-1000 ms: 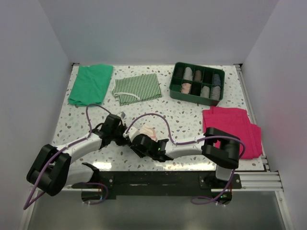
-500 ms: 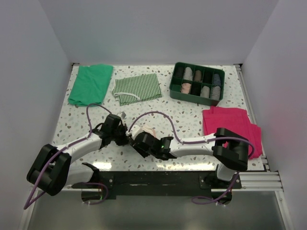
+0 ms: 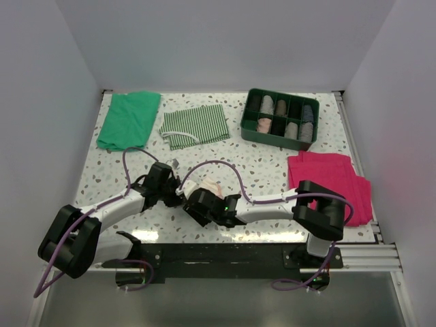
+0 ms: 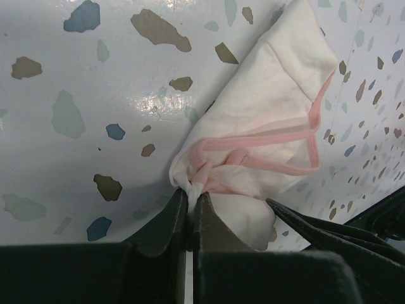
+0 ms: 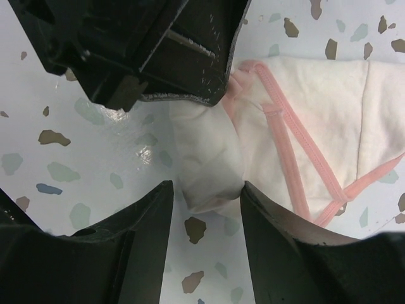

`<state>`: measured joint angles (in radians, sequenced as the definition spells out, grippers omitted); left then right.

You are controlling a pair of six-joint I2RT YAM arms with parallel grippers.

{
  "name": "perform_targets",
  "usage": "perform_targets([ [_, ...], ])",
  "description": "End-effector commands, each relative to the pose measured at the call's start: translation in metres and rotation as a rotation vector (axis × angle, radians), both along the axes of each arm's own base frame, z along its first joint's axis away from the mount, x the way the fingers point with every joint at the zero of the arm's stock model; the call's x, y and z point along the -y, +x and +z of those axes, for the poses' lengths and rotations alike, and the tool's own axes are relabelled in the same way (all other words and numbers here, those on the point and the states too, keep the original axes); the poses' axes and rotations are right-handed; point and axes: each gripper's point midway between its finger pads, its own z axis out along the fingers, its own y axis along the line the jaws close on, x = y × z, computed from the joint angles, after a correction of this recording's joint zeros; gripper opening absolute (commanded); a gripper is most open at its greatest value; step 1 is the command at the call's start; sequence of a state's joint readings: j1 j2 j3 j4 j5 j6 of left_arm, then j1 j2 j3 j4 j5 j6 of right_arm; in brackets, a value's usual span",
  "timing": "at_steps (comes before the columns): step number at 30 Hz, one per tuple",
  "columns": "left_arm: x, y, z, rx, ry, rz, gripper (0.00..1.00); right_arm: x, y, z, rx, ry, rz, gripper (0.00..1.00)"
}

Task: Roll the underwear
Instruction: Roll the underwear to the center of the board.

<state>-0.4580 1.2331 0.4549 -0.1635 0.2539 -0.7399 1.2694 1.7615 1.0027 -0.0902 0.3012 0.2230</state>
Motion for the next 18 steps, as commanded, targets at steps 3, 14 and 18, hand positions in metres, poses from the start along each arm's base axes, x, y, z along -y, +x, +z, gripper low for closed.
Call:
perform_targets([
  [3,0.0,0.007,0.005,0.03,-0.006,-0.004,0.0,-0.02,0.015,0.029,0.066,0.079,-0.027,0.51],
  [14,0.0,0.007,0.004,0.027,-0.005,-0.004,0.0,-0.017,0.005,0.0,0.001,0.031,-0.007,0.45],
  [18,0.0,0.007,0.004,0.029,-0.008,-0.001,0.0,-0.003,0.003,-0.007,-0.003,0.015,-0.032,0.36],
])
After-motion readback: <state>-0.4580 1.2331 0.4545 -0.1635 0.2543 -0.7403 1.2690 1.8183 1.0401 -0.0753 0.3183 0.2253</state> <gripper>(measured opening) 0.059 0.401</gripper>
